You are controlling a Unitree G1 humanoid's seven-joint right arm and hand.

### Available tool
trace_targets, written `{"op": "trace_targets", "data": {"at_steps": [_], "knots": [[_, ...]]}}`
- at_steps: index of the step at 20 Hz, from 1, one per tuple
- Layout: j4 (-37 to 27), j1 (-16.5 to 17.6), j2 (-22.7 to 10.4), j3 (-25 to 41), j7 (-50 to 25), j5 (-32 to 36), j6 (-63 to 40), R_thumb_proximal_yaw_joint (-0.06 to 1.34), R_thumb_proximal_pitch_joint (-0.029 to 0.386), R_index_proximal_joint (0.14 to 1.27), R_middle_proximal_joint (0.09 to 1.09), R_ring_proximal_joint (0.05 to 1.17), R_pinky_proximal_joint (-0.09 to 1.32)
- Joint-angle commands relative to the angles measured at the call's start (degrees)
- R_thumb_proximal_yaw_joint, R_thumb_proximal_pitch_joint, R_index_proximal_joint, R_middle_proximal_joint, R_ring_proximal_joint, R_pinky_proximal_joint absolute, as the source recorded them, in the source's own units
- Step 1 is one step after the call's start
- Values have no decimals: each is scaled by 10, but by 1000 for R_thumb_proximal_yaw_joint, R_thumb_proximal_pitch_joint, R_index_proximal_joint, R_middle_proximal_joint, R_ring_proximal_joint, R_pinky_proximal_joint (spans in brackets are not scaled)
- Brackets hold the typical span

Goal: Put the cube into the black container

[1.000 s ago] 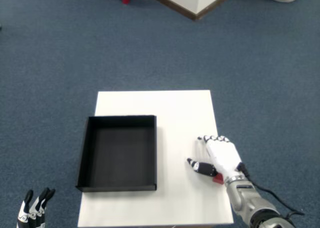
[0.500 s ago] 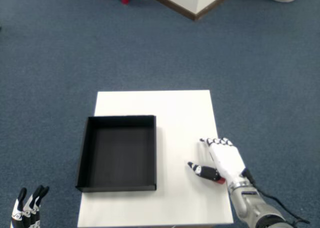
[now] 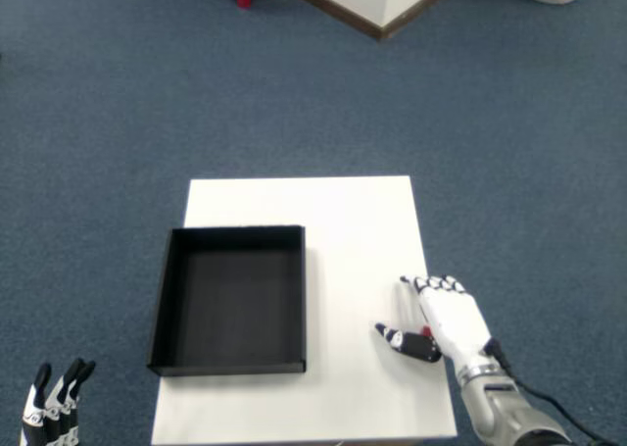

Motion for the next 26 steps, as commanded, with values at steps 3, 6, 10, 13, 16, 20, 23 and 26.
{"op": "trace_targets", "data": {"at_steps": [3, 6, 10, 13, 16, 20, 23, 26], "knots": [[-6, -5, -24, 1, -40, 5, -31, 556, -12, 268, 213, 212, 62], [-8, 5, -28, 5, -53, 0, -42, 559, -13, 271, 211, 211, 55], [1, 11, -33, 4, -50, -1, -35, 560, -15, 273, 208, 210, 42], [5, 16, -35, 3, -48, 0, -33, 565, -15, 273, 204, 207, 34], [7, 21, -38, 2, -45, 1, -31, 571, -15, 278, 205, 208, 30], [18, 34, -41, 2, -24, 1, -8, 596, -16, 298, 206, 209, 21], [18, 42, -46, 1, -13, 1, 6, 605, -16, 304, 209, 211, 16], [16, 46, -49, -2, -2, 2, 15, 620, -16, 309, 208, 211, 11]]}}
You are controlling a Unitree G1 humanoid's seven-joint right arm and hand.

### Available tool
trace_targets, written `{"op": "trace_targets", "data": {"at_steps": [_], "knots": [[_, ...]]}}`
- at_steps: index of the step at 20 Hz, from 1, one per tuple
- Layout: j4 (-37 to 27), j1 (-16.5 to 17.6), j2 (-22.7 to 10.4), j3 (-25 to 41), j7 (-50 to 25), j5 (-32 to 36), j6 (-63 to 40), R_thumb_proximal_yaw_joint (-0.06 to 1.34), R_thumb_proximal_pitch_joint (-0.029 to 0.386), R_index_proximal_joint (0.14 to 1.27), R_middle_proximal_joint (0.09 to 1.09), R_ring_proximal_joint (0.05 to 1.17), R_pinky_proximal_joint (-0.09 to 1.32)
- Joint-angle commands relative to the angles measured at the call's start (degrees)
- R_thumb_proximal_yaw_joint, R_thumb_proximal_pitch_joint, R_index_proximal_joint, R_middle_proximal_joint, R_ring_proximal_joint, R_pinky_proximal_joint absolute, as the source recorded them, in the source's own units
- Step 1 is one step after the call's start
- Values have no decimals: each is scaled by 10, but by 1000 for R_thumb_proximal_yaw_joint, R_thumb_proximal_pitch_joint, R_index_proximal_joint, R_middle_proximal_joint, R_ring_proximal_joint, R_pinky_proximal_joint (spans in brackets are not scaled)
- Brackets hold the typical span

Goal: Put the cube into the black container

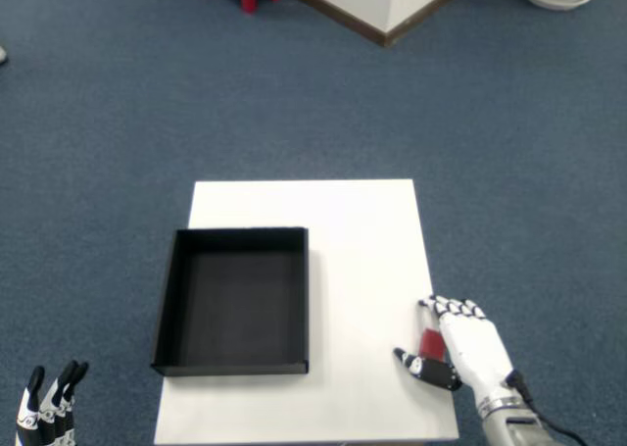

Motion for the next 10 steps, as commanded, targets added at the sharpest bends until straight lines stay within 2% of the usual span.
{"op": "trace_targets", "data": {"at_steps": [1, 10], "knots": [[7, -4, -18, -6, 33, 9, 38, 624, -16, 310, 208, 211, 8], [0, 20, -26, -18, 56, 16, 55, 656, -16, 320, 204, 209, -3]]}}
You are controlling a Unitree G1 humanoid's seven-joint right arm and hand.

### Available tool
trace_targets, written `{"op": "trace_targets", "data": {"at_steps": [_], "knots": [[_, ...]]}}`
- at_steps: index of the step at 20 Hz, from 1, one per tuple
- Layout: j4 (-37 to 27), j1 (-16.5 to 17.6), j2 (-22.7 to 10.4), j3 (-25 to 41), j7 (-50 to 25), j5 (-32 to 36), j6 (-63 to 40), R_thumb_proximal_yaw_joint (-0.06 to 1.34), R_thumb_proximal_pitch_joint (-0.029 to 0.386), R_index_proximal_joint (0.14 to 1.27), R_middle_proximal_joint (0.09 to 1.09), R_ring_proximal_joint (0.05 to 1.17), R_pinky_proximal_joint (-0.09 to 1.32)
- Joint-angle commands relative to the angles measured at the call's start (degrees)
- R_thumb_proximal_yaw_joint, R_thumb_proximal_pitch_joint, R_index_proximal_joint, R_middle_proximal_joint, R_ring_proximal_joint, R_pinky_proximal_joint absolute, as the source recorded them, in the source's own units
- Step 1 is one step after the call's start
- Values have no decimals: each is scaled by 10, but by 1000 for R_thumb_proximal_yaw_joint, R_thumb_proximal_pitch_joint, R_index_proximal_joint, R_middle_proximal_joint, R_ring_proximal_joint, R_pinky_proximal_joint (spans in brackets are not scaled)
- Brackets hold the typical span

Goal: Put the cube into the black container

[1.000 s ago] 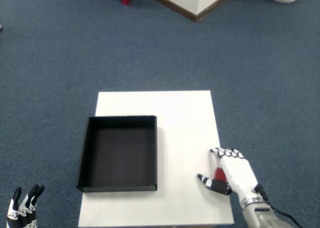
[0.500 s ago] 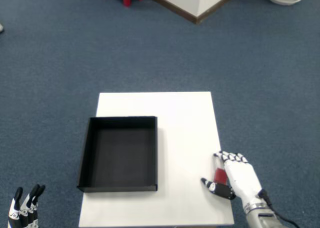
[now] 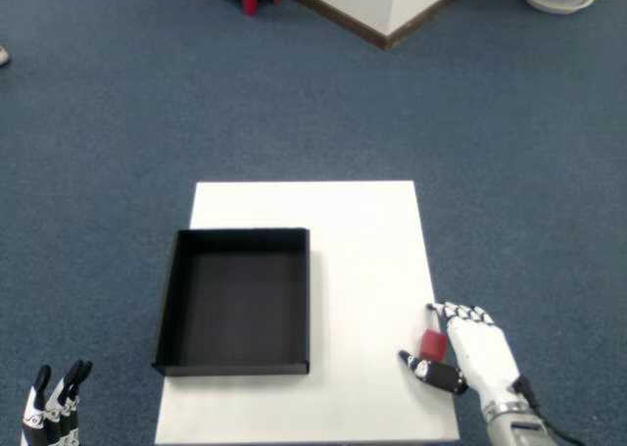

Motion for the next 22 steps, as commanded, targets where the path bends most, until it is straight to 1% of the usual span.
{"op": "trace_targets", "data": {"at_steps": [1, 6, 15, 22], "knots": [[12, 4, -23, -3, 42, 6, 44, 657, -16, 321, 203, 209, -4], [8, 10, -26, -5, 46, 5, 47, 665, -15, 328, 204, 208, -7], [2, 28, -29, -2, 18, -5, 25, 713, -13, 342, 207, 210, -7], [11, 46, -32, -4, 34, -6, 37, 705, -15, 370, 211, 211, -5]]}}
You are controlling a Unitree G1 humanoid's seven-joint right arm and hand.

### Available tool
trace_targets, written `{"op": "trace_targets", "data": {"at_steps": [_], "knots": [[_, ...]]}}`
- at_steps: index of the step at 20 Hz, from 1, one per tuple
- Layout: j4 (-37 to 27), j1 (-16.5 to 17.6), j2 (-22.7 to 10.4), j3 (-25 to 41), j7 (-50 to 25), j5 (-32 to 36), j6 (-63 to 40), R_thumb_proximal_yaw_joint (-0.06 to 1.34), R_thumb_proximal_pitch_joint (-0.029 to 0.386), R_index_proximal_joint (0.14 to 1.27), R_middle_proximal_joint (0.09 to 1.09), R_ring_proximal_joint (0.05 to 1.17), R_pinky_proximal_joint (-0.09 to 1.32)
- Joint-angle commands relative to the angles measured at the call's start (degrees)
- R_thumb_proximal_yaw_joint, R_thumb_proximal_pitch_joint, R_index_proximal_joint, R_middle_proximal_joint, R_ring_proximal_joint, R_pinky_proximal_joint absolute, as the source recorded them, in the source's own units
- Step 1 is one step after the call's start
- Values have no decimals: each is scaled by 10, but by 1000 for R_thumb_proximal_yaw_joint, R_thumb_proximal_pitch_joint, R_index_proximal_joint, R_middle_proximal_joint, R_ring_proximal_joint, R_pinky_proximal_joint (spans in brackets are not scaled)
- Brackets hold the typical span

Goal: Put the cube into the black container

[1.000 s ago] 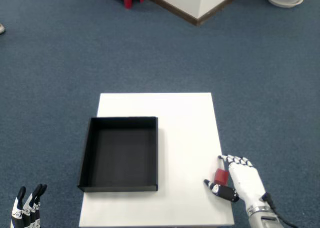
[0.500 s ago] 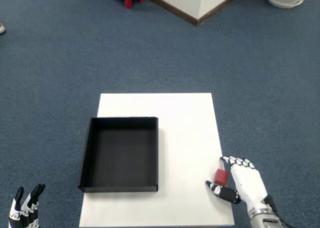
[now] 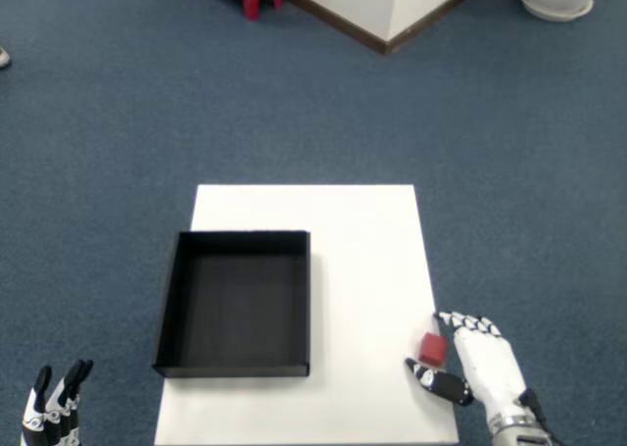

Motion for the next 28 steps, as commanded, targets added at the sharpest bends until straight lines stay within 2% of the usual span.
{"op": "trace_targets", "data": {"at_steps": [1, 18, 21, 23, 28], "knots": [[28, 14, -24, 3, 40, -11, 38, 701, -15, 374, 210, 209, -7], [23, 29, -30, -1, 55, -16, 44, 691, -14, 424, 210, 204, -9], [23, 30, -28, -2, 59, -16, 48, 694, -11, 519, 218, 211, -4], [26, 35, -29, -2, 66, -19, 58, 684, 17, 632, 233, 245, 55], [24, 44, -31, -4, 79, -21, 72, 688, 29, 673, 242, 258, 74]]}}
